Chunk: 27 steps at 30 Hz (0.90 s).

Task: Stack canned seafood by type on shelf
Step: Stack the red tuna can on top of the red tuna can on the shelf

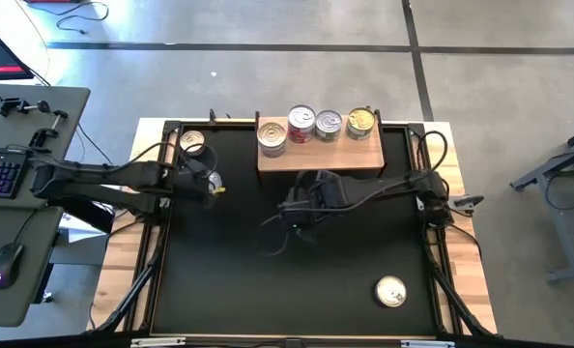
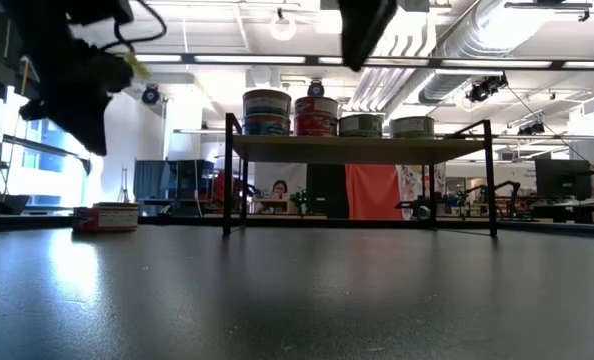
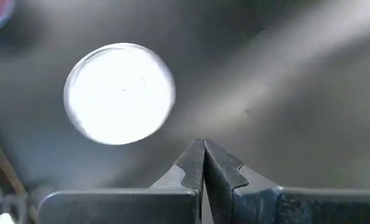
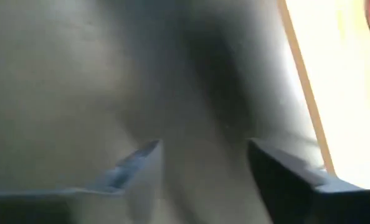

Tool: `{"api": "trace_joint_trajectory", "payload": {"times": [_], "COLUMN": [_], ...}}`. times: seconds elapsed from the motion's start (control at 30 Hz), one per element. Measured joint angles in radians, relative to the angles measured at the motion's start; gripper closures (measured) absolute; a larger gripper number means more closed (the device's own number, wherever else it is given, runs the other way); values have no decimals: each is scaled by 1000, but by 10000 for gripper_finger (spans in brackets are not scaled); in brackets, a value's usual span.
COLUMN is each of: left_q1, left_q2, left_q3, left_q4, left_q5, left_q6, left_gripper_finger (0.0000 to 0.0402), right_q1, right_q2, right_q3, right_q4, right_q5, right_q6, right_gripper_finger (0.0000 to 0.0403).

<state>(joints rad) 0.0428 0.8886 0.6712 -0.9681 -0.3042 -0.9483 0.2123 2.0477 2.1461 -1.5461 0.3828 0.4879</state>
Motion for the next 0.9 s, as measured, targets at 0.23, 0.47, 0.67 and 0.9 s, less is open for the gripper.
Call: {"api": "trace_joint_trajectory", "payload": {"times": [0.23, 0.47, 0.67, 0.9], "left_q1": [8, 47, 67, 39], "left_q2": [10, 25, 108, 223], "left_q3": [-15, -24, -24, -24], "left_q4": [0, -3, 11, 4], "left_q5": [-92, -113, -90, -227], "left_q6": [-131, -187, -211, -342], "left_gripper_finger": [402, 402, 402, 402], "right_q1": [110, 285, 305, 271], "right_q2": [-174, -387, -432, -433], "right_q3": [-380, -701, -793, -794], "right_q4": [140, 410, 555, 613], "right_q5": [-16, -43, -19, 43], "right_q6": [242, 629, 698, 653], "right_gripper_finger": [386, 399, 401, 402]}}
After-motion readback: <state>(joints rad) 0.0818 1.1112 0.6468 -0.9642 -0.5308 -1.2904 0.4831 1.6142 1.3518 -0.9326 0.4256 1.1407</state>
